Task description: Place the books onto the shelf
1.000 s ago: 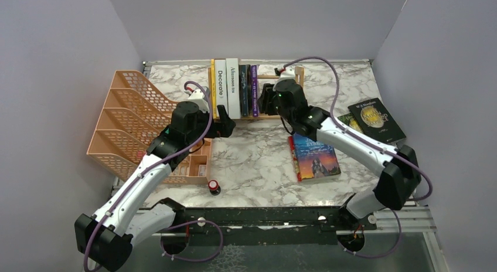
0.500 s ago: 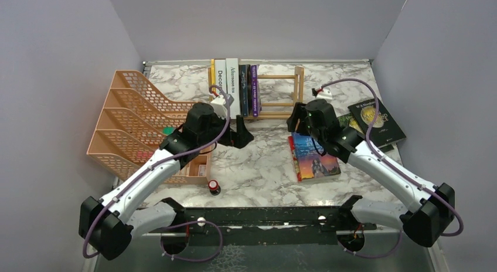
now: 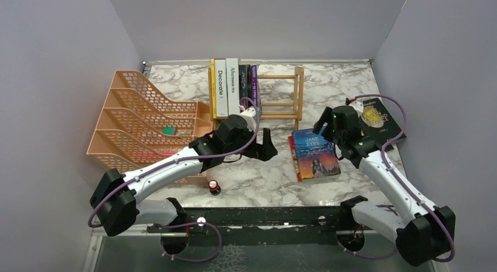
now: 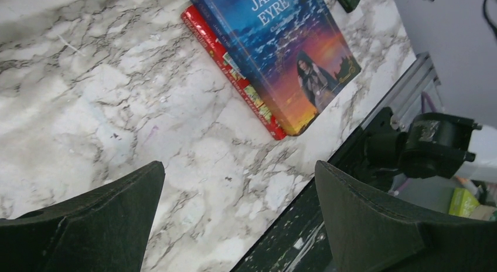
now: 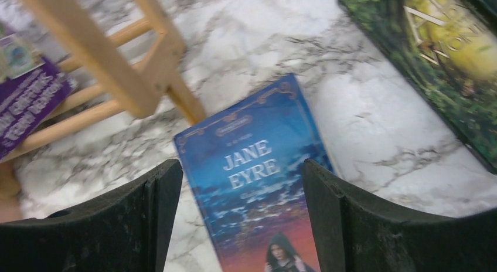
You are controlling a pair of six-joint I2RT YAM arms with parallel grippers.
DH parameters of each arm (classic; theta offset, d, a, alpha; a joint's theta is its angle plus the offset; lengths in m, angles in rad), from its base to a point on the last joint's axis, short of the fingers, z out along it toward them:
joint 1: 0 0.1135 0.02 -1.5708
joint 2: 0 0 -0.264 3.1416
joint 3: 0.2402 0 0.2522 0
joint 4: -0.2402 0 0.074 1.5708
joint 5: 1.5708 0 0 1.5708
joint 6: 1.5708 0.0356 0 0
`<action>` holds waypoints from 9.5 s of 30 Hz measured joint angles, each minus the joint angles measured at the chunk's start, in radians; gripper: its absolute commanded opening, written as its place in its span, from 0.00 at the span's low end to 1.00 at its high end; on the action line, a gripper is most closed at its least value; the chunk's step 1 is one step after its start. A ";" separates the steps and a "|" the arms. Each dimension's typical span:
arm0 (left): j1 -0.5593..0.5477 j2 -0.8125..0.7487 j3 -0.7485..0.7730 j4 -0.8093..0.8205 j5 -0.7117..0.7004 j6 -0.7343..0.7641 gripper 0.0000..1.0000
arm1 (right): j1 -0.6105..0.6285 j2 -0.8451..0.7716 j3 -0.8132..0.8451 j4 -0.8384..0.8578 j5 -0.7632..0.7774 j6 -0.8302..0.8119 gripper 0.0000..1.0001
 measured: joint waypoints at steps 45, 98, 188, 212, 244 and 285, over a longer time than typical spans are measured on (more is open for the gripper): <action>-0.145 0.566 0.043 0.424 -0.055 -0.414 0.81 | -0.151 0.031 -0.315 0.151 -0.427 0.060 0.41; -0.095 0.349 -0.297 0.850 -0.011 -0.774 0.66 | -0.156 0.066 -0.443 0.409 -0.923 0.006 0.60; -0.026 0.837 0.351 1.164 -1.085 0.680 0.00 | -0.137 -0.141 -0.247 0.074 -0.558 -0.097 0.63; -0.006 0.716 0.340 1.092 -1.174 0.597 0.60 | -0.138 -0.121 -0.247 0.081 -0.565 -0.097 0.63; 0.112 0.113 0.124 0.171 -0.394 -0.013 0.96 | -0.137 0.018 -0.246 0.078 -0.261 -0.045 0.77; -0.041 0.483 -0.120 0.528 -0.048 -0.386 0.61 | -0.138 0.126 -0.362 0.270 -0.694 0.000 0.52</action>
